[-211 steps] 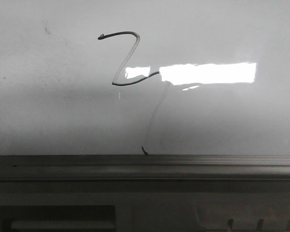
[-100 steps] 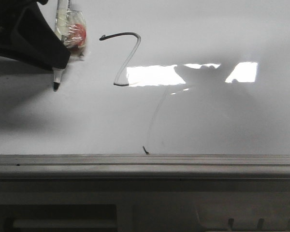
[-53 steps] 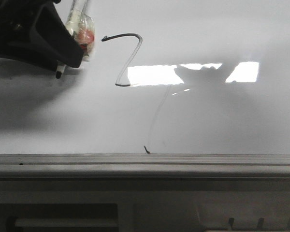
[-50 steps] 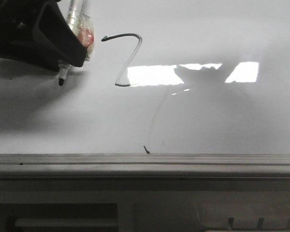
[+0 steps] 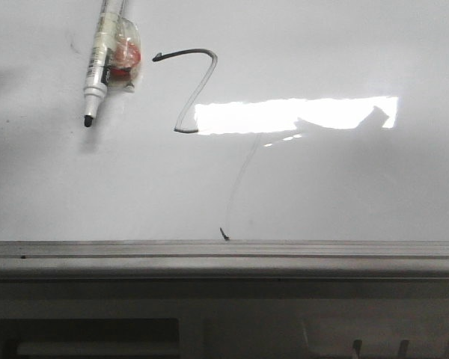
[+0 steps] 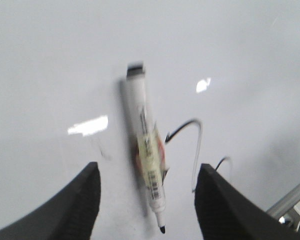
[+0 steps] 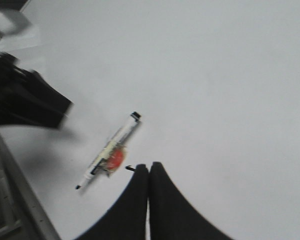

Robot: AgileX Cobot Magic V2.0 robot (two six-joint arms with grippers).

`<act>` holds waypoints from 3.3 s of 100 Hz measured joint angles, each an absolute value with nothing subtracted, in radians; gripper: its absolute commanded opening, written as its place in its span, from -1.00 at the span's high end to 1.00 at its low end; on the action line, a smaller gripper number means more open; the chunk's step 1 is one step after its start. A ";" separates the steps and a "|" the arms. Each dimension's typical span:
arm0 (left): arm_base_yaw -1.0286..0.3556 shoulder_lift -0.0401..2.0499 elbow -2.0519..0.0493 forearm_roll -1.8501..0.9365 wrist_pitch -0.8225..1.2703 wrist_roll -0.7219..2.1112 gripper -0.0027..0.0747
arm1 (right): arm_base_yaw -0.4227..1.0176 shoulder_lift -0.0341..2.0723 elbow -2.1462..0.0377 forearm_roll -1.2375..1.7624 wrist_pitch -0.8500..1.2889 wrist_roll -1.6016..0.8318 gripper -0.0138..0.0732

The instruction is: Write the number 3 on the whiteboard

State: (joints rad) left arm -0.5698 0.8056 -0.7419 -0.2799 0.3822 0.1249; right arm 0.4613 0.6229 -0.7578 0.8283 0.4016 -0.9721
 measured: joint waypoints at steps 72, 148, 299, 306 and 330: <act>-0.570 0.135 -0.429 -0.121 0.363 0.083 0.99 | 0.461 0.214 -0.196 0.857 -0.158 -0.971 0.79; -0.507 0.133 -0.291 0.212 0.283 0.095 0.99 | 0.461 0.214 -0.196 0.859 -0.169 -0.971 0.79; -0.086 -0.005 0.000 -0.110 0.337 0.079 0.99 | 0.461 0.214 -0.187 0.860 -0.181 -0.971 0.79; -0.086 -0.005 0.000 -0.110 0.337 0.079 0.99 | 0.461 0.214 -0.161 0.861 -0.223 -0.971 0.79; -0.086 -0.005 0.000 -0.110 0.337 0.079 0.99 | 0.377 0.214 0.008 0.595 -0.340 -0.630 0.79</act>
State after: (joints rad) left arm -0.0864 -0.0049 0.0000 -0.1096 0.3367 0.0790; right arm 0.3770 0.2141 0.0078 0.5949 -0.3402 -0.6298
